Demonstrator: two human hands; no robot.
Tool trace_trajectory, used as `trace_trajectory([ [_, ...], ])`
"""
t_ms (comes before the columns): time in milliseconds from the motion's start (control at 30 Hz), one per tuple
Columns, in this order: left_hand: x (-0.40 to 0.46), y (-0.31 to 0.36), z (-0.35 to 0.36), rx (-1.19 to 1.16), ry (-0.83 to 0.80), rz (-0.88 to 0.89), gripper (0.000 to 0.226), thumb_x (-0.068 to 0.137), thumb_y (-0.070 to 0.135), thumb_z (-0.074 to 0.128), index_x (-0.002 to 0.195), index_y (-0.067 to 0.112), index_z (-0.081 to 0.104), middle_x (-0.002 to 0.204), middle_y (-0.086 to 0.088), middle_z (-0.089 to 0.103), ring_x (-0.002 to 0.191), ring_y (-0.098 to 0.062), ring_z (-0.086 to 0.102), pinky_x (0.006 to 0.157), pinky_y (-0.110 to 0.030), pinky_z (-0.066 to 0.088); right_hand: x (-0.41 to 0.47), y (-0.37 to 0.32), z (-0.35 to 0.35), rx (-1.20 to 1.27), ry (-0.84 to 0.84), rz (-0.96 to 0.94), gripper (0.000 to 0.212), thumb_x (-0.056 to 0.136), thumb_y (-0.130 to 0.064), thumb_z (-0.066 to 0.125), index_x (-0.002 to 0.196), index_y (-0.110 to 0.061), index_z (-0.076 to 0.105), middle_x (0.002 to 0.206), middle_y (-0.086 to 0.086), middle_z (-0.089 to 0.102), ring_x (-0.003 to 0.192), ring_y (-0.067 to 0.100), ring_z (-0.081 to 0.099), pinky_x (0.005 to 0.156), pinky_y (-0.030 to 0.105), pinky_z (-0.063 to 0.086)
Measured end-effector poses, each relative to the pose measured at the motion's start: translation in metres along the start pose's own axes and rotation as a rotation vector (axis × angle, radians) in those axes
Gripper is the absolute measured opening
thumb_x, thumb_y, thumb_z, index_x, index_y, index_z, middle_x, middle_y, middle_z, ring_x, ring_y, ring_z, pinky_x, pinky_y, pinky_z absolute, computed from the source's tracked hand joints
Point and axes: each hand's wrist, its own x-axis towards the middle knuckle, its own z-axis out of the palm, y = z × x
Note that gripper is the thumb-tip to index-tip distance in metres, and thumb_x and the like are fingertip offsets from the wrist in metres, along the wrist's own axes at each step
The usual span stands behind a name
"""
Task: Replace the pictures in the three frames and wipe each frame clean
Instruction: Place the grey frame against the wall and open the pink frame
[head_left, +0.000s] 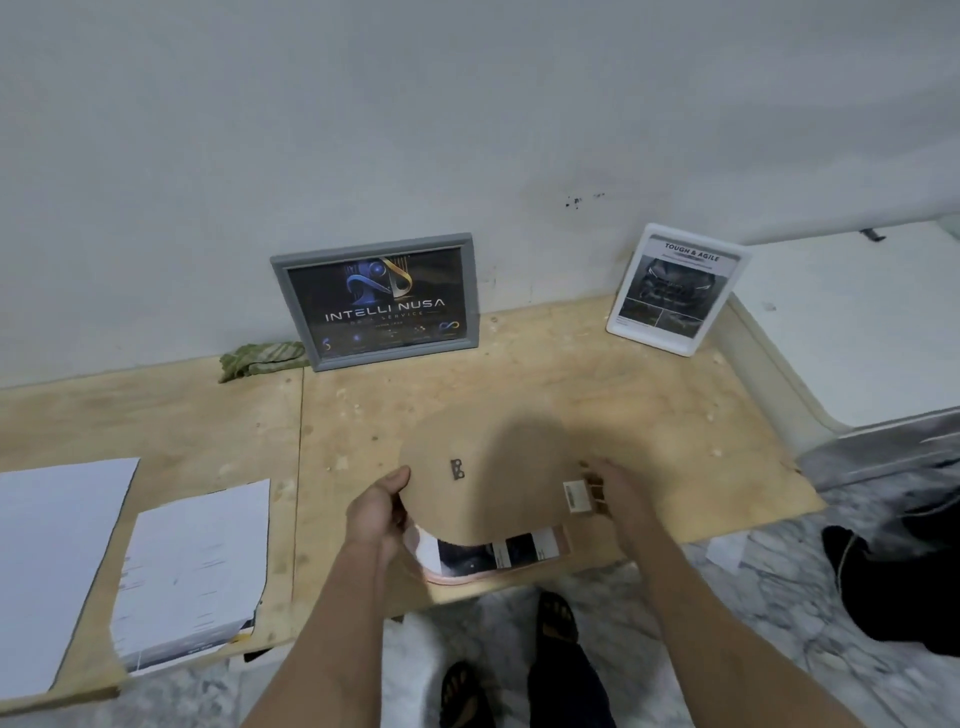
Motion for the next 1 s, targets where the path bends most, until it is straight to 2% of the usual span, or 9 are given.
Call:
trace_trajectory([
  [100, -0.002, -0.014, 0.040, 0.103, -0.045, 0.016, 0.026, 0.090, 0.009, 0.066, 0.113, -0.002, 0.068, 0.085, -0.010, 0.072, 0.068, -0.022, 0.062, 0.048, -0.024, 0.050, 0.008, -0.006, -0.038, -0.040, 0.089, -0.025, 0.011, 0.093, -0.018, 0.059, 0.088, -0.011, 0.065, 0.081, 0.010, 0.067, 0.066, 0.022, 0.062, 0.068, 0.040, 0.053],
  [133, -0.001, -0.019, 0.052, 0.130, -0.044, 0.015, 0.021, 0.088, 0.007, 0.068, 0.107, -0.001, 0.071, 0.084, -0.011, 0.074, 0.068, -0.023, 0.066, 0.050, -0.024, 0.053, 0.011, -0.007, -0.051, -0.062, 0.126, -0.027, 0.011, 0.092, -0.016, 0.060, 0.087, -0.007, 0.067, 0.081, 0.012, 0.067, 0.067, 0.023, 0.062, 0.071, 0.042, 0.054],
  [267, -0.005, -0.045, 0.104, 0.425, -0.058, 0.111, 0.009, 0.084, 0.007, 0.069, 0.090, 0.006, 0.076, 0.093, -0.014, 0.077, 0.090, -0.030, 0.072, 0.088, -0.045, 0.059, 0.029, -0.005, -0.113, -0.077, 0.271, 0.031, 0.015, 0.084, -0.011, 0.065, 0.070, -0.009, 0.067, 0.081, 0.014, 0.068, 0.075, 0.029, 0.063, 0.077, 0.047, 0.054],
  [400, -0.010, -0.069, 0.153, 0.545, -0.072, 0.137, 0.018, 0.089, -0.012, 0.059, 0.081, 0.000, 0.069, 0.073, -0.010, 0.067, 0.066, -0.024, 0.059, 0.049, -0.021, 0.051, 0.055, 0.001, -0.158, -0.117, 0.365, 0.045, 0.017, 0.079, -0.009, 0.065, 0.065, -0.019, 0.068, 0.077, 0.006, 0.068, 0.082, 0.030, 0.065, 0.078, 0.042, 0.054],
  [433, -0.008, -0.077, 0.166, 0.557, -0.056, 0.134, 0.018, 0.089, -0.013, 0.059, 0.082, 0.001, 0.068, 0.075, -0.010, 0.065, 0.067, -0.023, 0.059, 0.047, -0.019, 0.050, 0.064, 0.002, -0.168, -0.120, 0.375, 0.050, 0.017, 0.079, -0.009, 0.066, 0.066, -0.019, 0.068, 0.078, 0.005, 0.069, 0.082, 0.029, 0.065, 0.078, 0.042, 0.054],
  [567, 0.009, -0.102, 0.196, 0.698, 0.026, 0.175, 0.022, 0.079, -0.002, 0.076, 0.069, 0.017, 0.069, 0.091, -0.007, 0.071, 0.096, -0.026, 0.066, 0.092, -0.032, 0.052, 0.094, 0.006, -0.191, -0.180, 0.379, 0.078, 0.010, 0.082, -0.011, 0.064, 0.086, -0.017, 0.071, 0.097, 0.008, 0.071, 0.085, 0.026, 0.064, 0.076, 0.036, 0.051],
  [767, 0.006, -0.110, 0.212, 1.007, 0.129, 0.286, 0.017, 0.085, 0.015, 0.059, 0.079, 0.021, 0.074, 0.086, -0.003, 0.072, 0.089, -0.028, 0.066, 0.074, -0.029, 0.050, 0.113, 0.003, -0.196, -0.359, 0.431, 0.058, 0.023, 0.084, -0.007, 0.055, 0.101, -0.011, 0.069, 0.105, 0.012, 0.069, 0.096, 0.032, 0.062, 0.074, 0.031, 0.043],
  [867, 0.003, -0.100, 0.208, 1.024, 0.229, 0.280, 0.024, 0.093, 0.015, 0.052, 0.101, 0.012, 0.075, 0.096, -0.014, 0.071, 0.094, -0.034, 0.066, 0.078, -0.034, 0.051, 0.113, -0.010, -0.176, -0.375, 0.389, 0.031, 0.025, 0.086, -0.006, 0.049, 0.102, -0.010, 0.067, 0.104, 0.014, 0.067, 0.096, 0.033, 0.060, 0.076, 0.032, 0.045],
  [1000, 0.005, -0.078, 0.178, 1.028, 0.310, 0.262, 0.021, 0.089, 0.020, 0.054, 0.090, 0.018, 0.074, 0.090, -0.011, 0.074, 0.087, -0.032, 0.069, 0.080, -0.040, 0.058, 0.099, -0.031, -0.118, -0.434, 0.166, -0.055, 0.018, 0.086, -0.007, 0.050, 0.090, -0.013, 0.066, 0.082, 0.007, 0.061, 0.081, 0.025, 0.057, 0.056, 0.024, 0.038],
])
